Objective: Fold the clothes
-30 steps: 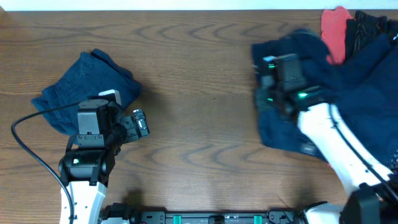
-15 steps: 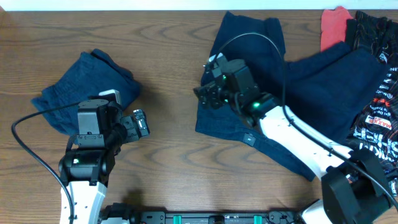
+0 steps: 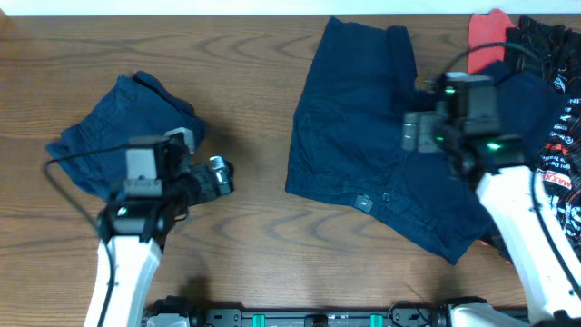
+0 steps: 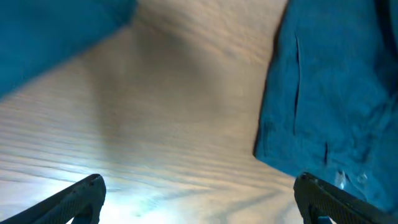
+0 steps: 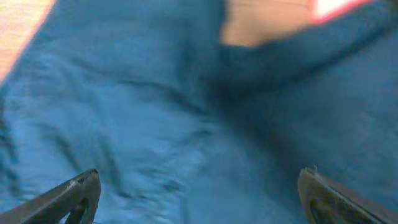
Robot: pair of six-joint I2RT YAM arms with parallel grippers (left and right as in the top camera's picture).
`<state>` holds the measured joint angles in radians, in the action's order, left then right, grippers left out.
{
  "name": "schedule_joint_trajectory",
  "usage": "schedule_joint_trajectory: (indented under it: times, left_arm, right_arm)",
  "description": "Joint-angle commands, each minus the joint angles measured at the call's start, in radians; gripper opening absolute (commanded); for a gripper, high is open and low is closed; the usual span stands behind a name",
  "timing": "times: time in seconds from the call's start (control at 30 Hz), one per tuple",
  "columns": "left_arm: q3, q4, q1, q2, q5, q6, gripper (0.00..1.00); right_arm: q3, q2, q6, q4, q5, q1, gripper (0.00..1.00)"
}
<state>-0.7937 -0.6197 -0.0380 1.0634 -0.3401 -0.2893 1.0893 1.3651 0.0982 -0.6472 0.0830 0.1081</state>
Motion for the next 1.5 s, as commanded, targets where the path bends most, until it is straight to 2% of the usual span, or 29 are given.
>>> schedule_joint_trajectory:
  times: [0.0,0.33,0.53,0.67,0.7,0.8,0.87,0.9,0.93,0.97,1.13,1.27,1.4,1.43,1.47]
  left_arm:
    - [-0.015,0.029,-0.060,0.088,-0.046,-0.057,0.98]
    - [-0.015,0.306,-0.319,0.415,-0.045,-0.218,0.98]
    - [-0.015,0.492,-0.404,0.578,-0.045,-0.266,0.98]
    - [-0.015,0.549,-0.434,0.641,-0.045,-0.270,0.98]
    - [-0.015,0.556,-0.442,0.653,-0.045,-0.270,0.91]
    - [-0.015,0.563,-0.459,0.665,-0.042,-0.270,0.64]
    - [-0.015,0.566,-0.462,0.665,-0.033,-0.269,0.31]
    - [-0.016,0.570,-0.462,0.665,-0.029,-0.269,0.17]
    - [-0.016,0.574,-0.457,0.664,-0.016,-0.265,0.09]
    - [-0.016,0.573,-0.451,0.660,-0.004,-0.257,0.06]
    - [-0.055,0.557,-0.375,0.600,0.079,-0.142,0.06]
    - [-0.177,0.536,-0.270,0.546,0.177,-0.049,0.06]
    - [-0.311,0.586,-0.182,0.547,0.271,0.023,0.07]
    - [-0.332,0.612,-0.162,0.548,0.305,0.025,0.17]
    - [-0.349,0.633,-0.141,0.548,0.329,0.024,0.41]
  right_arm:
    - [0.006,-0.035,0.002,-0.047,0.015,-0.073,0.99]
    - [0.006,-0.045,0.003,-0.147,0.015,-0.170,0.99]
    - [0.006,-0.045,0.002,-0.158,0.015,-0.170,0.99]
    - [0.006,-0.045,0.002,-0.157,0.016,-0.170,0.99]
    - [0.006,-0.045,0.002,-0.157,0.016,-0.170,0.99]
    - [0.006,-0.045,0.002,-0.156,0.018,-0.170,0.99]
    - [0.006,-0.045,0.002,-0.156,0.018,-0.170,0.99]
    - [0.006,-0.045,0.002,-0.156,0.018,-0.170,0.99]
    - [0.006,-0.045,0.002,-0.156,0.018,-0.170,0.99]
    - [0.006,-0.045,0.002,-0.156,0.018,-0.170,0.99]
    - [0.006,-0.045,0.002,-0.157,0.018,-0.170,0.99]
    - [0.006,-0.045,0.002,-0.157,0.018,-0.170,0.99]
    - [0.006,-0.045,0.002,-0.158,0.018,-0.170,0.99]
    - [0.006,-0.045,0.002,-0.158,0.018,-0.170,0.99]
    - [0.006,-0.045,0.002,-0.158,0.018,-0.170,0.99]
